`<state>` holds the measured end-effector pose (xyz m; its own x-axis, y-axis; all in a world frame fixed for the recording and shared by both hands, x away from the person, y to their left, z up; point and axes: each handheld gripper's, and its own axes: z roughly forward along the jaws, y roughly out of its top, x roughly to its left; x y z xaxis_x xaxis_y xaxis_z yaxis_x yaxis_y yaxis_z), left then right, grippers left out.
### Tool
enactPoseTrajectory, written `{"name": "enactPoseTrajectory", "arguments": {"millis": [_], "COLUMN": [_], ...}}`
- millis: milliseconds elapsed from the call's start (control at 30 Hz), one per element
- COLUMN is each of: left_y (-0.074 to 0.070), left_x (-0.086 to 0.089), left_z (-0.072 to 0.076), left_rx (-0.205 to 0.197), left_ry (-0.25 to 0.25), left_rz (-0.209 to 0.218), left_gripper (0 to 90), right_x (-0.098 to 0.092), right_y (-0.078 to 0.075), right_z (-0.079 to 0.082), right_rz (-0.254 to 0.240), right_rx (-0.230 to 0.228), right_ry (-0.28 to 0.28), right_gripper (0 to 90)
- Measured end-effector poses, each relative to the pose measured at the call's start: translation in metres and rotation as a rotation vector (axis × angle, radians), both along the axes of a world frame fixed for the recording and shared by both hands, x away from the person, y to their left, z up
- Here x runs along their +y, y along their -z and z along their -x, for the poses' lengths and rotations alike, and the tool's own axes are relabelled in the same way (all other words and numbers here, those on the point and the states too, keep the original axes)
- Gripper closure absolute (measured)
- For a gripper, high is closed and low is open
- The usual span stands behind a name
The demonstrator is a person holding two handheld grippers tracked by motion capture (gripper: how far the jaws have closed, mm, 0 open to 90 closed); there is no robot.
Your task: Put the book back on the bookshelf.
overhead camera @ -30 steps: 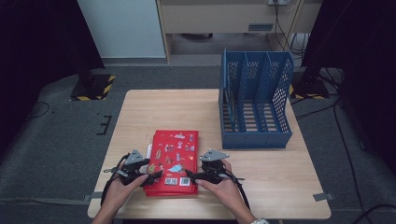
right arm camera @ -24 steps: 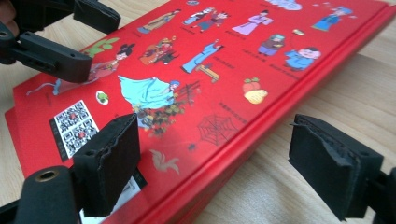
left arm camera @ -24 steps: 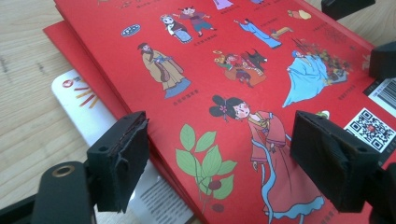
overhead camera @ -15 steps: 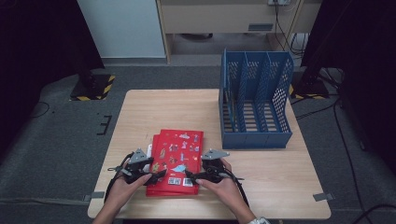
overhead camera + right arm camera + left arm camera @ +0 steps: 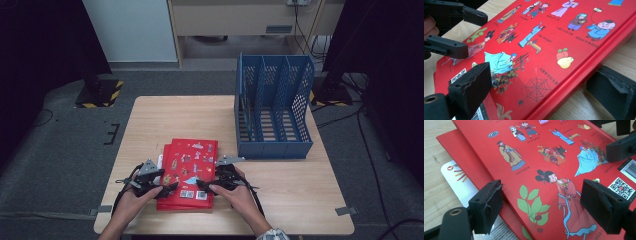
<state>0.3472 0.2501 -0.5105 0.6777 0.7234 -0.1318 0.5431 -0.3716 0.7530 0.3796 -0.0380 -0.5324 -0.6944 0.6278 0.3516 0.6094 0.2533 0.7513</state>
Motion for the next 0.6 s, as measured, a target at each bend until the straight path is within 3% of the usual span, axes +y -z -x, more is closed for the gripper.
{"name": "enactPoseTrajectory", "arguments": {"millis": [367, 600], "left_y": [-0.001, -0.001], "left_x": [0.002, 0.005], "left_z": [0.001, 0.001], "left_rx": [0.043, 0.056], "left_ry": [-0.014, 0.006], "left_rz": [0.051, 0.063], "left_gripper": [16.8, 15.9], "right_x": [-0.001, -0.003], "right_y": [-0.014, -0.02], "right_z": [0.004, -0.001], "right_rz": [0.008, 0.009], "right_rx": [-0.046, -0.049], "right_ry": [0.023, 0.017], "right_gripper": [13.2, 16.6]}}
